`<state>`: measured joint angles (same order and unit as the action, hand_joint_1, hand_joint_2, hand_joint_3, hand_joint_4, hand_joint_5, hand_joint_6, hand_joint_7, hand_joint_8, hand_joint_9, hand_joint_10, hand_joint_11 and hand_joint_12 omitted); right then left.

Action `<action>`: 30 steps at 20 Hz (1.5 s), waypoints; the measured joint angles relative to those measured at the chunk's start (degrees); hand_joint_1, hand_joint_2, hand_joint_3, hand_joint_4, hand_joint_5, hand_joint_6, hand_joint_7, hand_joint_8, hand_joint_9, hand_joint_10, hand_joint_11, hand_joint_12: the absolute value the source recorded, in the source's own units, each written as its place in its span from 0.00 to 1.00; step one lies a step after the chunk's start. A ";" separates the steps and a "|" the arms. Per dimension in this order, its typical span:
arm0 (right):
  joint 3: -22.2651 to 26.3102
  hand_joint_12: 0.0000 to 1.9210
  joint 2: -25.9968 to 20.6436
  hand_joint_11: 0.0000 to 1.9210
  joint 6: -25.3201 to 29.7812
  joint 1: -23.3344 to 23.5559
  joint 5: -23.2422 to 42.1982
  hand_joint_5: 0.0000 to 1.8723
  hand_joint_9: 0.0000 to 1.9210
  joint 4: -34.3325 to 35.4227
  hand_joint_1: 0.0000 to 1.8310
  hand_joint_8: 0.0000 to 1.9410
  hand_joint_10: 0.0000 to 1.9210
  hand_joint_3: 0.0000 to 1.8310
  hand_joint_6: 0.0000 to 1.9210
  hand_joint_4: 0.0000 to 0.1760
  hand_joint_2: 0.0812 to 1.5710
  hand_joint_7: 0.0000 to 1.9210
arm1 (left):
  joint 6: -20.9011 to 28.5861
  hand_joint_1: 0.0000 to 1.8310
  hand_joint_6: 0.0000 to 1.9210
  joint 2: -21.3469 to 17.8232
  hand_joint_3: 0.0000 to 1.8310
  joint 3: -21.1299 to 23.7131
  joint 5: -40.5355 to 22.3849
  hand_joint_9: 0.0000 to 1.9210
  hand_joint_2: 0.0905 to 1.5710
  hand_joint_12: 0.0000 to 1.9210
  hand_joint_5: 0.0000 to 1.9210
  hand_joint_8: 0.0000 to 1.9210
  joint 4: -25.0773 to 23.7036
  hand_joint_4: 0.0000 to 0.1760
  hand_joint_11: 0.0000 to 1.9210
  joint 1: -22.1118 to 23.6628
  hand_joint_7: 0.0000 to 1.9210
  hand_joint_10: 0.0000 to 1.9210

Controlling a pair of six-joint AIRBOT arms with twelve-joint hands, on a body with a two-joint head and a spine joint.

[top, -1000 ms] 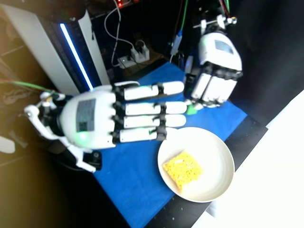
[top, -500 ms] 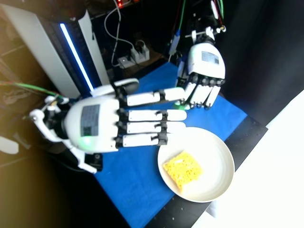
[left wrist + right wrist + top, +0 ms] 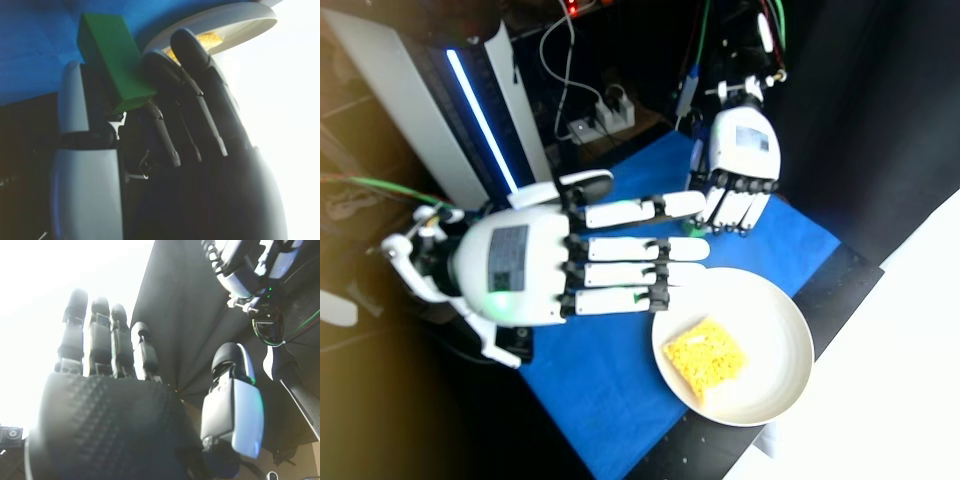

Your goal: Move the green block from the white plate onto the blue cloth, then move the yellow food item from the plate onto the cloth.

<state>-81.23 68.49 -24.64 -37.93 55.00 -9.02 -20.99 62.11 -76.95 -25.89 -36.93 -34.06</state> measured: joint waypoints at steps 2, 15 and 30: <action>0.00 0.31 0.22 0.00 0.00 0.00 0.00 0.05 0.11 -0.04 0.13 0.00 0.00 0.00 0.00 0.91 0.59 0.12 | 0.00 0.75 0.43 0.20 0.00 -0.02 0.13 0.55 0.66 0.55 0.52 0.40 0.17 0.00 0.44 -0.24 0.56 0.55; 0.00 0.27 0.35 0.00 0.00 0.00 -0.02 0.03 0.09 0.00 0.14 0.00 0.00 0.00 0.00 1.00 0.62 0.09 | 0.04 0.30 0.00 0.52 0.00 -0.07 -1.01 0.16 0.44 0.41 0.08 0.00 0.98 1.00 0.01 -0.46 0.13 0.00; -13.62 0.55 8.68 0.00 0.07 7.04 -18.97 0.09 0.14 -4.59 0.32 0.00 0.00 0.00 0.00 0.40 0.47 0.12 | -4.50 0.34 0.00 1.81 0.00 -2.64 0.17 0.04 0.44 0.12 0.00 0.00 6.43 0.90 0.01 2.49 0.05 0.00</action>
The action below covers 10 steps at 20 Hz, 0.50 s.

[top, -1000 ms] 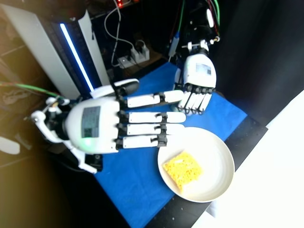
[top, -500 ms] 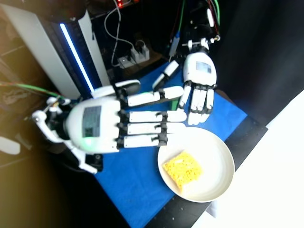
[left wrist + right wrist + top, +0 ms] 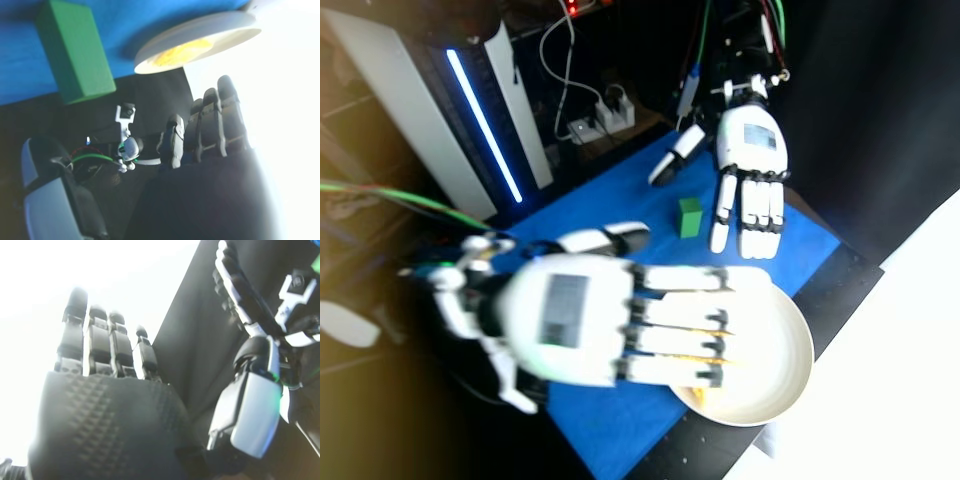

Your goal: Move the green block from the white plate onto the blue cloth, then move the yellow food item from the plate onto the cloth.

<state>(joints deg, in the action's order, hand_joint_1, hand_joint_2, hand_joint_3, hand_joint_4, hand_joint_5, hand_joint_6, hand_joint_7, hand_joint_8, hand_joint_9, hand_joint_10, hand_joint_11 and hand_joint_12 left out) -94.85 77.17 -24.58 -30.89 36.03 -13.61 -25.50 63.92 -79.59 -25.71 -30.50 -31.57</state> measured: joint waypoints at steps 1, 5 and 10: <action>-0.76 0.58 0.59 0.00 -0.02 -0.11 -1.14 0.11 0.16 -0.15 0.32 0.00 0.01 0.00 0.00 0.36 0.46 0.14 | -0.02 0.33 0.00 0.57 0.00 -0.44 0.22 0.06 0.43 0.12 0.00 0.00 -0.33 0.96 0.02 0.61 0.06 0.00; -4.61 0.58 2.49 0.00 -0.02 -0.11 -5.11 0.14 0.19 -0.04 0.33 0.00 0.01 0.00 0.00 0.28 0.44 0.16 | 0.00 0.33 0.00 2.67 0.00 -1.14 1.03 0.07 0.45 0.08 0.01 0.00 -2.14 1.00 0.06 2.47 0.08 0.00; -7.78 0.52 3.69 0.05 -0.07 -0.11 -8.76 0.16 0.20 0.46 0.38 0.00 0.00 0.00 0.00 0.00 0.46 0.17 | -0.04 0.34 0.00 2.91 0.00 -1.81 2.78 0.07 0.46 0.08 0.00 0.00 -3.41 0.87 0.05 4.31 0.07 0.00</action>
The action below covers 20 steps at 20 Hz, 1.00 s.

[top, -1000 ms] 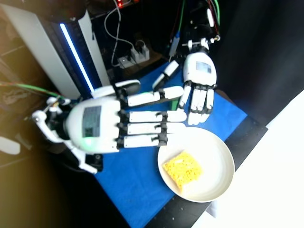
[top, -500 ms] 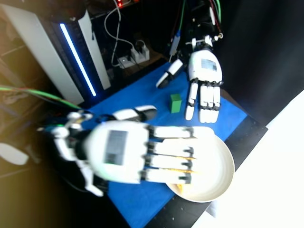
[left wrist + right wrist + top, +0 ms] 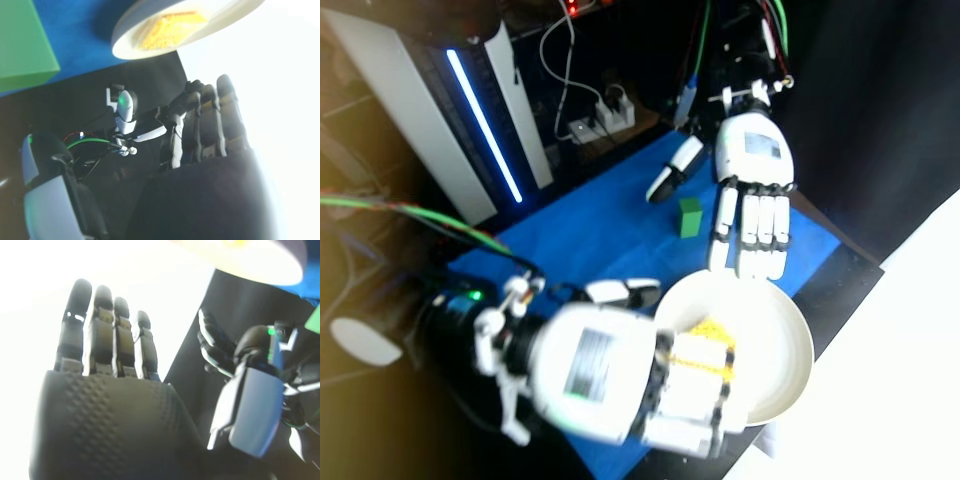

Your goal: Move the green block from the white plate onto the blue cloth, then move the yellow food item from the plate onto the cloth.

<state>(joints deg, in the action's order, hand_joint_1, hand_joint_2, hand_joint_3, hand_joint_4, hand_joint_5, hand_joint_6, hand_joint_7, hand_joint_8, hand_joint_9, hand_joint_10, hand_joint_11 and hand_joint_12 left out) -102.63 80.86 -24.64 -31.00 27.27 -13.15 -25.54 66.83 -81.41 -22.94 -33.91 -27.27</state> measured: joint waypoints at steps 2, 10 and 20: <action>-0.61 0.49 1.07 0.08 0.04 0.00 -1.05 0.17 0.23 -0.07 0.40 0.00 0.00 0.00 0.00 0.00 0.47 0.18 | 0.04 0.35 0.00 0.11 0.00 0.00 0.48 0.06 0.46 0.07 0.00 0.00 -0.94 0.82 0.04 0.94 0.06 0.00; -3.50 0.51 4.28 0.08 0.11 0.00 -1.81 0.17 0.22 -0.02 0.39 0.00 0.00 0.00 0.00 0.01 0.47 0.20 | -0.76 0.36 0.01 -1.66 0.01 -0.72 2.21 0.06 0.49 0.08 0.03 0.00 0.50 0.43 0.03 1.99 0.07 0.01; -7.30 0.57 9.05 0.11 0.15 0.00 -1.84 0.18 0.24 -1.31 0.38 0.01 0.01 0.00 0.00 0.02 0.47 0.21 | -3.26 0.34 0.00 -3.89 0.00 -0.72 3.45 0.09 0.50 0.23 0.05 0.00 3.72 0.23 0.00 2.05 0.09 0.00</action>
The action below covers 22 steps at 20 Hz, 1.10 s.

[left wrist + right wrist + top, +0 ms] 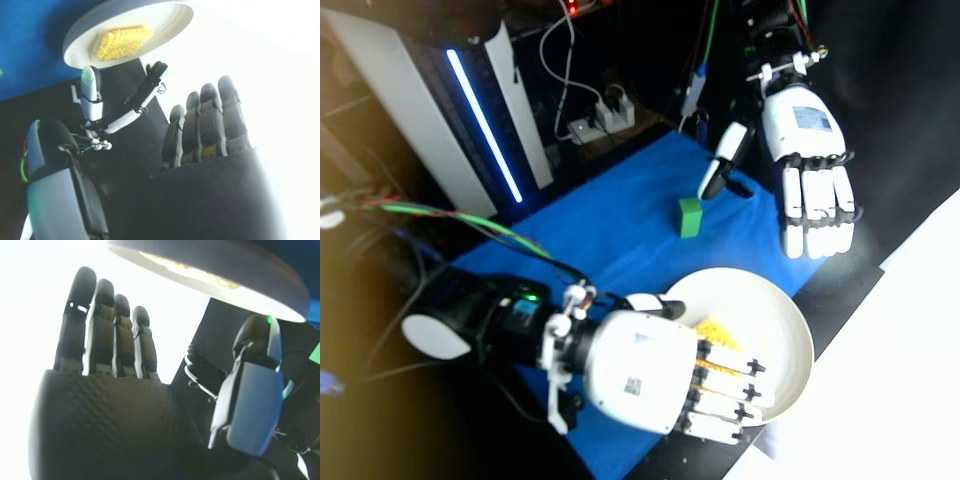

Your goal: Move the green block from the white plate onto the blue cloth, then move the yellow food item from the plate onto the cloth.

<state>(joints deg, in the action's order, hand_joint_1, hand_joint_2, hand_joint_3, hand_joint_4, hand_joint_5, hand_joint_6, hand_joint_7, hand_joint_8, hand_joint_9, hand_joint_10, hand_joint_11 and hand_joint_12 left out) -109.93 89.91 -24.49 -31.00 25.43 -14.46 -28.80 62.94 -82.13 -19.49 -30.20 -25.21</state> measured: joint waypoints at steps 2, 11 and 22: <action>-0.31 0.55 0.46 0.14 -0.02 0.00 -0.46 0.20 0.26 -0.20 0.39 0.00 0.01 0.00 0.00 0.09 0.48 0.22 | -0.17 0.34 0.00 0.00 0.00 0.00 -0.04 0.09 0.48 0.24 0.05 0.00 0.15 0.20 0.00 0.26 0.10 0.00; -1.60 0.58 0.94 0.31 0.07 -0.70 -0.79 0.35 0.46 0.04 0.54 0.01 0.02 0.00 0.01 0.00 0.51 0.39 | -0.39 0.32 0.00 -0.02 0.00 0.31 -0.96 0.12 0.46 0.25 0.07 0.00 0.87 0.10 0.02 0.28 0.11 0.01; -2.38 0.54 1.03 0.28 0.26 -0.70 -0.07 0.49 0.49 0.24 0.62 0.00 0.01 0.00 0.00 0.00 0.60 0.51 | -0.39 0.33 0.00 -0.24 0.00 0.55 -1.46 0.12 0.46 0.25 0.08 0.00 1.57 0.13 0.02 0.31 0.12 0.01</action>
<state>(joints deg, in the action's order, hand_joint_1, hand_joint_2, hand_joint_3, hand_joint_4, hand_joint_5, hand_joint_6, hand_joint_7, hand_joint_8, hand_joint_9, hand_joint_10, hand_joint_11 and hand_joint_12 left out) -112.31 90.94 -24.23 -31.70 25.36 -14.22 -29.19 62.70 -81.58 -20.95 -28.62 -24.91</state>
